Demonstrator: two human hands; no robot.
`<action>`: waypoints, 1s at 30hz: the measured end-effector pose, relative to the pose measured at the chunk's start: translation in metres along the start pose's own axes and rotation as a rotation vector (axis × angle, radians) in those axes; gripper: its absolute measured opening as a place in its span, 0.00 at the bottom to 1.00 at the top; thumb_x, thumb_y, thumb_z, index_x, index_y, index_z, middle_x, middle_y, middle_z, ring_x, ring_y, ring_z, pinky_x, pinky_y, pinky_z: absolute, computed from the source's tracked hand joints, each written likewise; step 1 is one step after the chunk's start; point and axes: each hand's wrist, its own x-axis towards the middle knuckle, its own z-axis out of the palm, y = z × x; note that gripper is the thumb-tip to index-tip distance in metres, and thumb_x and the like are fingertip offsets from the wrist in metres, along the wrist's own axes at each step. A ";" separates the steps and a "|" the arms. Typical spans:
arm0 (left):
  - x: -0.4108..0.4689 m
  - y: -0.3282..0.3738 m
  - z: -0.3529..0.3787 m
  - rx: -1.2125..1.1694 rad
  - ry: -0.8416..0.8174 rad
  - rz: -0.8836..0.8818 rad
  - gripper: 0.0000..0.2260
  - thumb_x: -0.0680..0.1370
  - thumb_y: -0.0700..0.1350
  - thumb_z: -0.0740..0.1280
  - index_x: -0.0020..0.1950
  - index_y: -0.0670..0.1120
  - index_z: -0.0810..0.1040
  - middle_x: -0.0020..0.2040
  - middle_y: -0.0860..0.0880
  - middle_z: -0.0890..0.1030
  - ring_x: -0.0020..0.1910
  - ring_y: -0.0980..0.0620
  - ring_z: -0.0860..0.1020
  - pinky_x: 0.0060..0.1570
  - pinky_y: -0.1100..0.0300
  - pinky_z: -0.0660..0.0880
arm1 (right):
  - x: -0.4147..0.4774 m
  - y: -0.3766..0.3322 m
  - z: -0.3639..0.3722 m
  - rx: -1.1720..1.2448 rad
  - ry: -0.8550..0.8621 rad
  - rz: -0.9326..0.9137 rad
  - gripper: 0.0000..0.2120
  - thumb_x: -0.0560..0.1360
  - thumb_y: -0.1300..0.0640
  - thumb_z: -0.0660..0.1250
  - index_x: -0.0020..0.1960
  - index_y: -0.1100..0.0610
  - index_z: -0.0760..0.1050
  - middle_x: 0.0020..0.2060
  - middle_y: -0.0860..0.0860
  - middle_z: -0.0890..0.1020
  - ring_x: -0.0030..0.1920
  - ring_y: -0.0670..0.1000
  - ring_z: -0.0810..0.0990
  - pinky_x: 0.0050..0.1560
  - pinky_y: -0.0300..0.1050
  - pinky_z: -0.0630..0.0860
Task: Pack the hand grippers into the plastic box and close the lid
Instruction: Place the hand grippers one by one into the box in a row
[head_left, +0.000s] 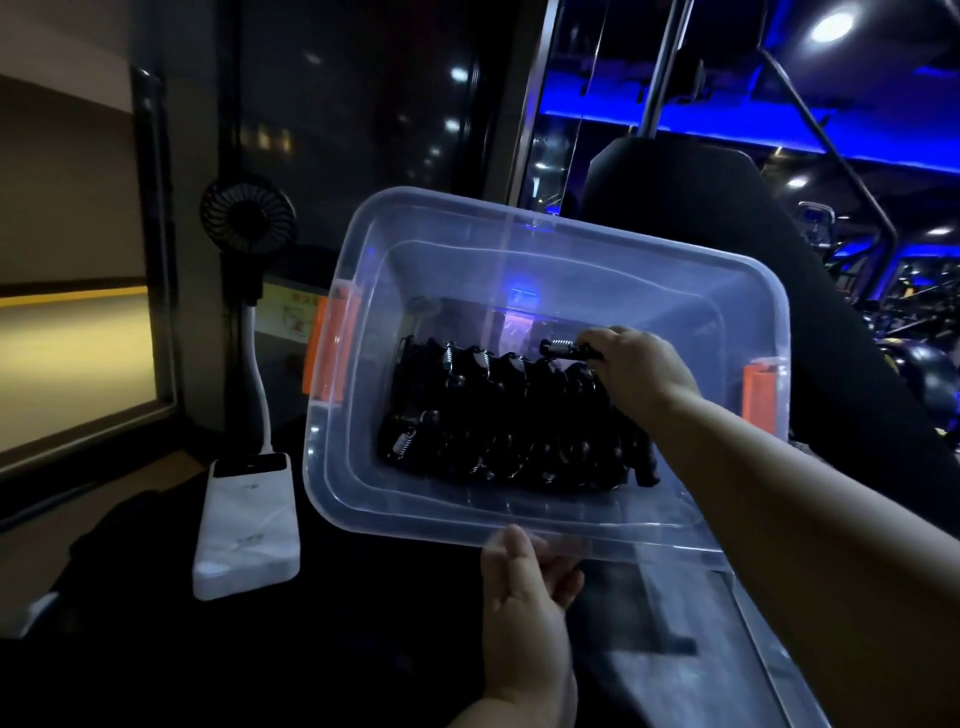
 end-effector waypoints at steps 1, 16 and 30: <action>0.000 0.000 0.000 0.008 -0.007 -0.003 0.14 0.82 0.51 0.51 0.51 0.42 0.69 0.41 0.43 0.84 0.41 0.51 0.83 0.43 0.58 0.72 | 0.003 0.000 0.002 -0.001 0.004 0.004 0.11 0.74 0.57 0.65 0.56 0.49 0.76 0.53 0.52 0.81 0.49 0.60 0.79 0.48 0.50 0.76; 0.005 -0.002 -0.001 0.056 -0.027 -0.004 0.14 0.82 0.51 0.51 0.49 0.43 0.70 0.41 0.45 0.85 0.42 0.52 0.84 0.44 0.57 0.71 | 0.005 0.003 0.026 -0.059 -0.066 0.059 0.21 0.78 0.47 0.58 0.70 0.49 0.65 0.68 0.50 0.71 0.69 0.56 0.65 0.65 0.53 0.60; 0.005 -0.006 -0.002 0.126 0.010 0.053 0.13 0.82 0.53 0.51 0.51 0.46 0.71 0.41 0.46 0.84 0.44 0.51 0.83 0.45 0.56 0.71 | -0.017 0.008 0.014 -0.061 -0.193 0.195 0.27 0.79 0.41 0.52 0.76 0.43 0.52 0.75 0.45 0.59 0.76 0.50 0.53 0.71 0.54 0.52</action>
